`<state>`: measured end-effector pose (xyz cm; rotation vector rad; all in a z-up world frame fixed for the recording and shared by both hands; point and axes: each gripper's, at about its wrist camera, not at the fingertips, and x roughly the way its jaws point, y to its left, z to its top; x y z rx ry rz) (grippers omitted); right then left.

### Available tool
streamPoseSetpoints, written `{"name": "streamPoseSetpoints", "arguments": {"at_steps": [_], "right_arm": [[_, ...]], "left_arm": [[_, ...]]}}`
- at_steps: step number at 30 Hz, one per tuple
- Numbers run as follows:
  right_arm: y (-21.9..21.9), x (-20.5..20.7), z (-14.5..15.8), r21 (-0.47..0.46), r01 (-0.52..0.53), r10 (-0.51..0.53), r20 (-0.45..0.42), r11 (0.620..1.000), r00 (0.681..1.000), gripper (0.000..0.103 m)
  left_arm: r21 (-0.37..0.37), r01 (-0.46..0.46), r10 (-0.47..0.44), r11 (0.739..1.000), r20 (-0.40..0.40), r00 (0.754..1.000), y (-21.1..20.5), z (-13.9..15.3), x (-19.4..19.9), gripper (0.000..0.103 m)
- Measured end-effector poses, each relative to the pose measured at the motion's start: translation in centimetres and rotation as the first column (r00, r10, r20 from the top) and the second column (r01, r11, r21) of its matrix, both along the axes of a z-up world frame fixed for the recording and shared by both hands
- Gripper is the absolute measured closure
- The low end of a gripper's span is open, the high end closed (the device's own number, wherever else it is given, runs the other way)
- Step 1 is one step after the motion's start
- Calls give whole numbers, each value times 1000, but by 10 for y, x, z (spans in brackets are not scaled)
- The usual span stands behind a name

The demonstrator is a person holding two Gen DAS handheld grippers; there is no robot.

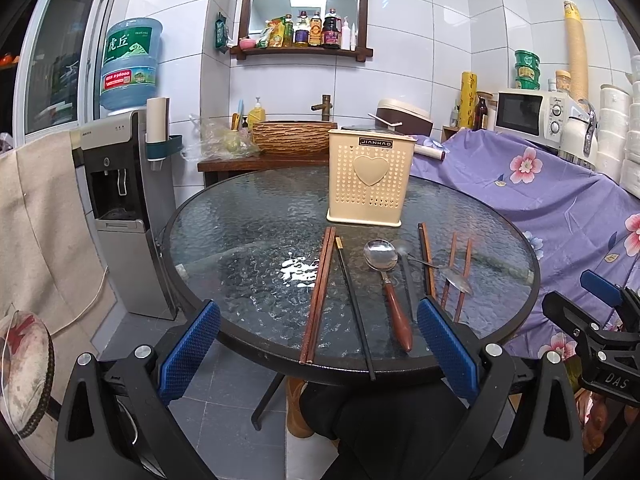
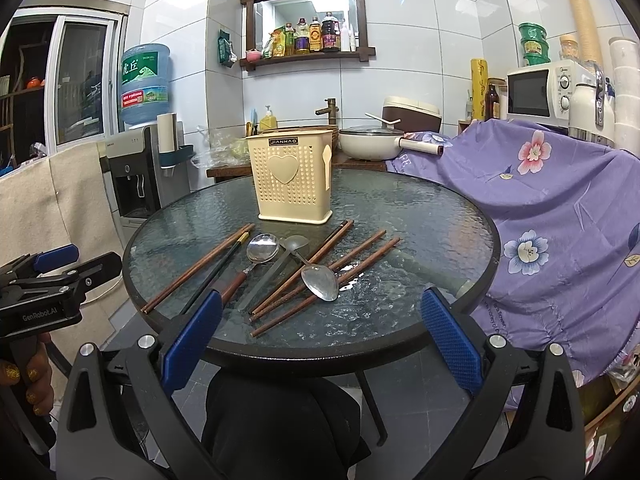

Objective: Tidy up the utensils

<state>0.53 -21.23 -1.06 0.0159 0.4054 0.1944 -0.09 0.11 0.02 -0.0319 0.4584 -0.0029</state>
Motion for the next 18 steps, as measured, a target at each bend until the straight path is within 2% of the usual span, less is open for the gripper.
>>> {"name": "streamPoseSetpoints", "arguments": {"at_steps": [18], "right_arm": [[-3,6,-2,-6,0,-1,-22,1000,1000,5]], "left_arm": [[-14,-4,4,1000,-38,999,4,-6,6,6]]}}
